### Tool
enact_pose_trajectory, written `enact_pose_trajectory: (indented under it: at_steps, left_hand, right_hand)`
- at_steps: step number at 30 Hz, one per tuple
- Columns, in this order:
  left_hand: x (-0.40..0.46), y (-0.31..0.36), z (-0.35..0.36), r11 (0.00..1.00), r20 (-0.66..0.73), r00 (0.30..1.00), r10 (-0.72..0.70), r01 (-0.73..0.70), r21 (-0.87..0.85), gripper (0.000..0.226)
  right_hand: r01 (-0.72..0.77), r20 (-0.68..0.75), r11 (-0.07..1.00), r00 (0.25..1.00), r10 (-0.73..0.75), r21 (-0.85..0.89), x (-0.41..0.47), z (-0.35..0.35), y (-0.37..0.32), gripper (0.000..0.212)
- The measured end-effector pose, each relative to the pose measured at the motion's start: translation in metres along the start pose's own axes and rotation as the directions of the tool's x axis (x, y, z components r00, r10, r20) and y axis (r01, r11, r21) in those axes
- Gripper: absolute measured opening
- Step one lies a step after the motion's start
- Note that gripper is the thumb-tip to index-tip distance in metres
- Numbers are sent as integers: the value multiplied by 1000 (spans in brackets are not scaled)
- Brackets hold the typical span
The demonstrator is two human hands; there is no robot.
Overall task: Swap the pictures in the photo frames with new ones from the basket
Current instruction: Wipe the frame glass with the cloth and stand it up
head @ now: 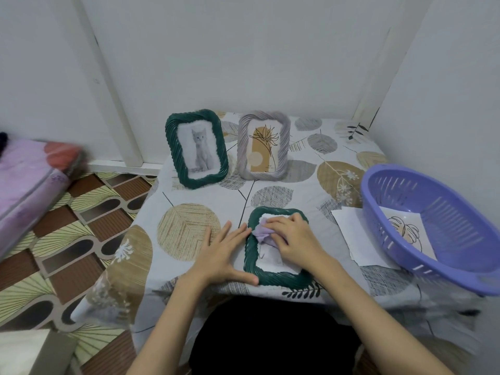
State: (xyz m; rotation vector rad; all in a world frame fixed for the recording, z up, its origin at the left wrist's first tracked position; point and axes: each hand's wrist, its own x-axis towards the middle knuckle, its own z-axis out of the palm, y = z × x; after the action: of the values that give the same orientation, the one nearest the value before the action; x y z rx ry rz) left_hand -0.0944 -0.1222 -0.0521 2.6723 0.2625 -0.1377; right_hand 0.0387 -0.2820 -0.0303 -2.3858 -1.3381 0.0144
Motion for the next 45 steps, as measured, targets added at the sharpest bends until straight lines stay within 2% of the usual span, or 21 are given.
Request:
enact_pose_trajectory:
  at_steps: [5,8,13,15,20,26,30,32,34,35,38,40,42,45]
  left_hand:
    - [0,0,6,995,-59,998,14,-8,97,113]
    - [2,-1,9,992,-80,997,13,-2,129,111]
    - [1,0,11,993,-107,994,9,4,117,111]
    - [1,0,12,994,-128,992,8,7,112,112]
    - [2,-2,14,993,-146,989,2,15,119,114]
    - [2,-1,13,993,-122,993,0,14,114,114]
    - [2,-3,14,993,-130,991,0,16,120,113]
    - [3,-3,14,992,-124,992,-5,21,128,114]
    - [2,-3,15,991,-118,993,-8,23,132,115]
    - [2,-4,15,991,-116,993,-9,24,133,115]
    - [3,-4,15,992,-117,993,-7,22,128,116]
    - [4,-4,14,992,-115,993,-8,22,123,116]
    - [3,-4,14,993,-116,993,-7,21,119,115]
    - [3,-3,14,993,-124,992,-8,23,116,116]
  right_hand:
    - [177,34,978,983,-182,115,-34,-2,-8,28]
    - [227,78,963,968,-240,148,-51,-11,-2,29]
    - [44,10,994,999,-45,96,-20,-12,-6,28]
    - [54,14,991,998,-57,119,-19,-6,-15,29]
    - [170,114,965,974,-195,198,-54,-12,-5,30]
    - [-9,48,987,999,1,162,-26,-6,-14,31]
    - [129,84,977,986,-145,172,-52,-8,-12,33]
    - [165,93,979,980,-177,122,-61,-18,0,31]
    - [152,14,987,988,-153,53,-58,-26,16,27]
    - [99,-27,995,995,-98,29,-51,-27,22,26]
    - [-10,-94,998,995,16,65,-32,-19,18,27]
    - [50,-34,994,998,-47,99,-32,-9,1,27]
    - [171,4,981,985,-172,95,-46,-8,-7,23]
    - [225,-28,973,974,-224,48,-64,-18,5,20]
